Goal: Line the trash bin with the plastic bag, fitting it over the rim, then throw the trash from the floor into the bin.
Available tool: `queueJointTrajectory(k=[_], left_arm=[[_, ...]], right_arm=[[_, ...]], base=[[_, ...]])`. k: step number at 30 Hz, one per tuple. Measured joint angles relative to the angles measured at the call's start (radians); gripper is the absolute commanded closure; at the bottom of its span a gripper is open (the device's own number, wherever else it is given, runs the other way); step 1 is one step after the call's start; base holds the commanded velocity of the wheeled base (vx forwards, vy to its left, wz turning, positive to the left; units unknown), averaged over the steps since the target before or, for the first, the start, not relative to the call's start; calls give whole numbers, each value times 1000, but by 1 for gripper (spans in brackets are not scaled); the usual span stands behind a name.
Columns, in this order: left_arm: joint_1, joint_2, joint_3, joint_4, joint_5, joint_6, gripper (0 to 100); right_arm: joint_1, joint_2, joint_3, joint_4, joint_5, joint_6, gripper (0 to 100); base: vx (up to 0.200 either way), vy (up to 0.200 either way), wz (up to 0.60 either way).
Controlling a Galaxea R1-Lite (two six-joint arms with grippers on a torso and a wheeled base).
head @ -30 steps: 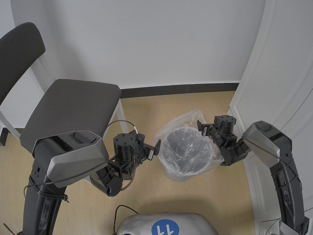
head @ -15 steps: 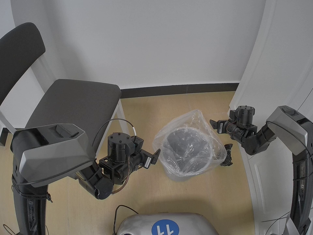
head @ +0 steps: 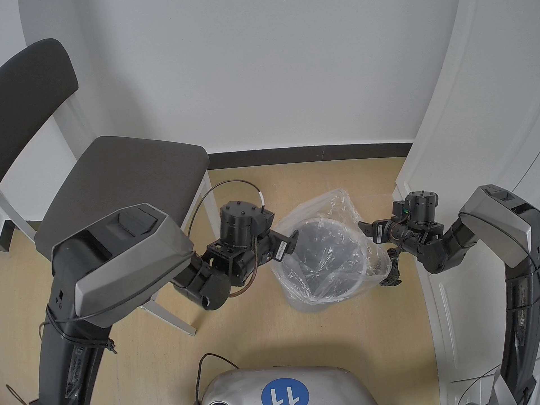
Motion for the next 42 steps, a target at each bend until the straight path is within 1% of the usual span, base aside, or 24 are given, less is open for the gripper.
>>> queueJointTrajectory(k=[7,13,15,18,22,27,29,36,42], left_arm=[[4,111,-305,201,9,0,0],[11,220,-566,406,20,2,0],[14,255,-626,472,22,3,0],[23,302,-682,518,24,5,0],[36,338,-704,493,24,2,0],[47,355,-711,370,25,-22,0],[55,356,-712,344,25,-30,0],[80,368,-712,318,26,-36,0],[87,407,-713,242,48,-30,0]], right_arm=[[9,15,6,1,13,0,0],[7,50,-19,-1,16,0,0],[6,66,-32,-1,16,0,0],[-1,96,-66,-2,13,1,0],[-9,137,-117,-10,7,5,0],[-18,162,-142,-23,6,25,0],[-19,164,-145,-30,6,39,0],[-32,167,-159,-50,8,47,0],[-40,190,-192,-87,8,50,0]], base=[[0,0,0],[0,0,0],[0,0,0],[0,0,0],[0,0,0],[0,0,0],[0,0,0],[0,0,0],[0,0,0]])
